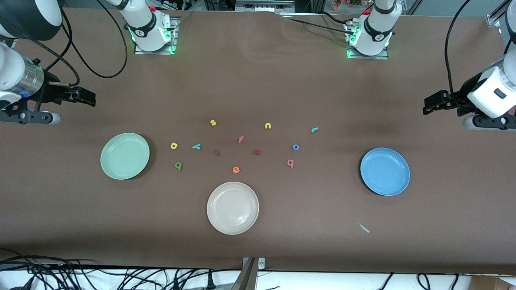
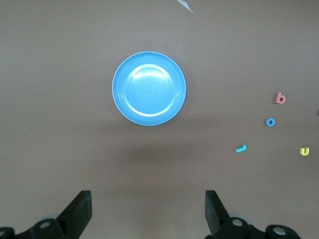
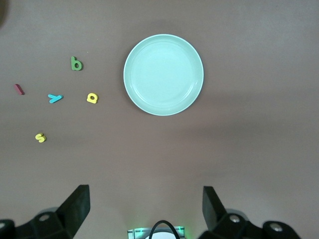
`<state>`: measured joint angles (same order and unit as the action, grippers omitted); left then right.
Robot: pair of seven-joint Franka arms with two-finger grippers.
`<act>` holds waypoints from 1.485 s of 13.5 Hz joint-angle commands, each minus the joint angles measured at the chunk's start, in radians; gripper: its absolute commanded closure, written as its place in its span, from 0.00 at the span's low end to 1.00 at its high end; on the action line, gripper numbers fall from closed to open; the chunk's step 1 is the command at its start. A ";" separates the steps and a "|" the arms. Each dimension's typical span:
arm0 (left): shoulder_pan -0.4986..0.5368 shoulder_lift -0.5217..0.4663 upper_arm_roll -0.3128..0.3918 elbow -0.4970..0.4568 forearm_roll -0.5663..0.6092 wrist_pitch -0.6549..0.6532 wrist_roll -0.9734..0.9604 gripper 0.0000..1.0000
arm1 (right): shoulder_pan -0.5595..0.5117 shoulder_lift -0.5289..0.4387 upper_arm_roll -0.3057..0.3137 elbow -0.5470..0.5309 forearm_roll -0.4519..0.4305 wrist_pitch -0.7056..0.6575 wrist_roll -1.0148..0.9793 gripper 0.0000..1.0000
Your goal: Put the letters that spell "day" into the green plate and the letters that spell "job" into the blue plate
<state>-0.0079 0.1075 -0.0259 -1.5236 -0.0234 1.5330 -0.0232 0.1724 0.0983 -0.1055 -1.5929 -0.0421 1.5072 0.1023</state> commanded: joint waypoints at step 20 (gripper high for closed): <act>0.020 -0.120 -0.005 -0.150 0.017 0.059 0.022 0.00 | -0.002 0.004 0.001 0.016 0.036 -0.005 -0.018 0.00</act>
<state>0.0028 0.0175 -0.0261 -1.6547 -0.0230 1.6024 -0.0218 0.1733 0.0984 -0.1042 -1.5929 -0.0331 1.5082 0.1015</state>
